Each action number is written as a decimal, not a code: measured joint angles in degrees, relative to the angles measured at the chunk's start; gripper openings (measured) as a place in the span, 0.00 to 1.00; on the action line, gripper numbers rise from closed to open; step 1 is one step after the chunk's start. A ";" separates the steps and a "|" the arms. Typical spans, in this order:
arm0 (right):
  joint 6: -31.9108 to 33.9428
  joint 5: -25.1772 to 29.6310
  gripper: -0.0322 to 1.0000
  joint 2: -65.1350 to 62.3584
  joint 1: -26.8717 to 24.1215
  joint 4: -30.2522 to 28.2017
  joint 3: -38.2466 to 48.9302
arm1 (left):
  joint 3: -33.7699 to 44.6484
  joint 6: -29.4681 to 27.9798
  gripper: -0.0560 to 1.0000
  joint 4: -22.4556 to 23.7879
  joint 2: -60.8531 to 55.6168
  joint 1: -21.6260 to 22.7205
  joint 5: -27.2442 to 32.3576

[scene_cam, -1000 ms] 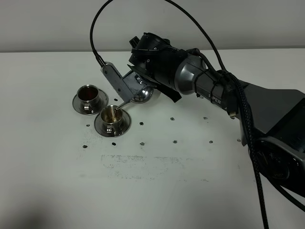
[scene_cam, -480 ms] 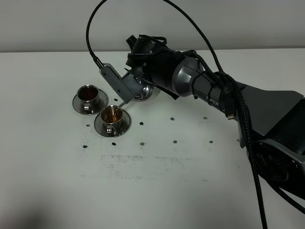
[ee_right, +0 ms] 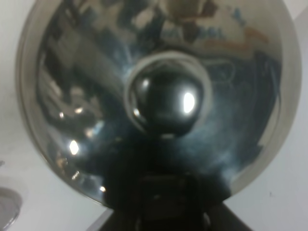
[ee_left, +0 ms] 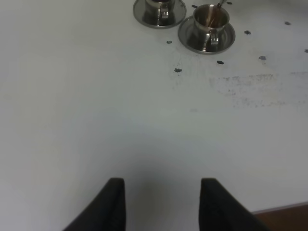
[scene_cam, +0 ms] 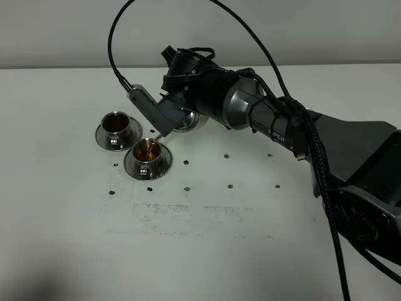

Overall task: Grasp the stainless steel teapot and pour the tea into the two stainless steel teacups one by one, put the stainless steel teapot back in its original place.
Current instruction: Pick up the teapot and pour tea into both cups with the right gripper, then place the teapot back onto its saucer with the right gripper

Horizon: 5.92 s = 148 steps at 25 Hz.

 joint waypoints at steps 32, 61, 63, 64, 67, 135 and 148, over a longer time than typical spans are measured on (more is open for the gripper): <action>0.23 -1.08 0.22 0.00 1.26 -5.01 0.00 | 0.00 0.00 0.40 0.00 0.00 0.00 0.00; 1.54 -1.95 0.22 0.00 1.59 -8.21 0.00 | 0.00 0.05 0.40 0.00 0.00 0.00 0.00; 1.64 -1.99 0.22 0.00 1.61 -8.21 0.00 | 0.00 0.05 0.40 0.00 0.00 0.00 0.00; 1.64 -1.99 0.22 0.00 1.66 -8.21 0.00 | 0.00 0.05 0.40 0.00 0.00 0.00 0.00; 1.70 -2.10 0.22 0.00 1.66 -8.26 0.00 | 0.00 0.05 0.40 0.00 0.00 0.00 0.00; 66.43 -9.61 0.22 -14.53 -4.67 38.74 30.33 | 0.00 0.05 0.40 0.00 0.00 0.00 0.00; 66.43 -3.53 0.22 -20.02 -10.90 36.33 27.66 | 0.00 0.05 0.40 0.00 0.00 0.00 0.00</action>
